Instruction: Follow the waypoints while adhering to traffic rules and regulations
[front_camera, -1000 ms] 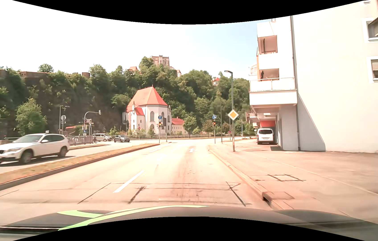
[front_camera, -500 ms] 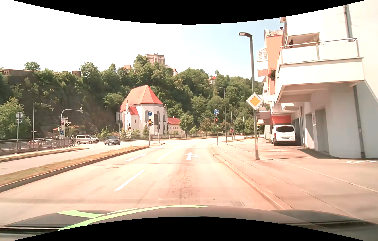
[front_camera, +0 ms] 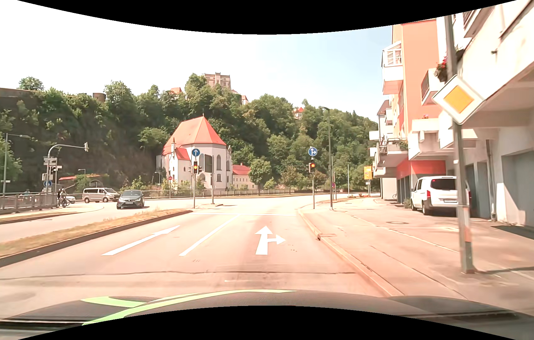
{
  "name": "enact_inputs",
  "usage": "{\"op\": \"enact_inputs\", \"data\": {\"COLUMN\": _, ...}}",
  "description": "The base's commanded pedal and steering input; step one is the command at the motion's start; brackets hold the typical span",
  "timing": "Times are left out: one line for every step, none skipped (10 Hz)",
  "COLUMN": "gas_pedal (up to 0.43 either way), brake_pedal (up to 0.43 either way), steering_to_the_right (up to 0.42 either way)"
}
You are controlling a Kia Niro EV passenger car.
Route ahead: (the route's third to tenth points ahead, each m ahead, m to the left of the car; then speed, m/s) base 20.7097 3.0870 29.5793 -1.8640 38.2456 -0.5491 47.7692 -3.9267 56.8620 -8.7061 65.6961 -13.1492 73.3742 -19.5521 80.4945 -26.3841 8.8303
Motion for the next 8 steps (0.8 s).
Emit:
{"op": "enact_inputs", "data": {"gas_pedal": 0.0, "brake_pedal": 0.311, "steering_to_the_right": 0.011}}
{"op": "enact_inputs", "data": {"gas_pedal": 0.0, "brake_pedal": 0.311, "steering_to_the_right": 0.012}}
{"op": "enact_inputs", "data": {"gas_pedal": 0.0, "brake_pedal": 0.311, "steering_to_the_right": 0.011}}
{"op": "enact_inputs", "data": {"gas_pedal": 0.0, "brake_pedal": 0.311, "steering_to_the_right": 0.009}}
{"op": "enact_inputs", "data": {"gas_pedal": 0.0, "brake_pedal": 0.311, "steering_to_the_right": 0.01}}
{"op": "enact_inputs", "data": {"gas_pedal": 0.0, "brake_pedal": 0.311, "steering_to_the_right": 0.01}}
{"op": "enact_inputs", "data": {"gas_pedal": 0.0, "brake_pedal": 0.311, "steering_to_the_right": 0.009}}
{"op": "enact_inputs", "data": {"gas_pedal": 0.0, "brake_pedal": 0.311, "steering_to_the_right": 0.01}}
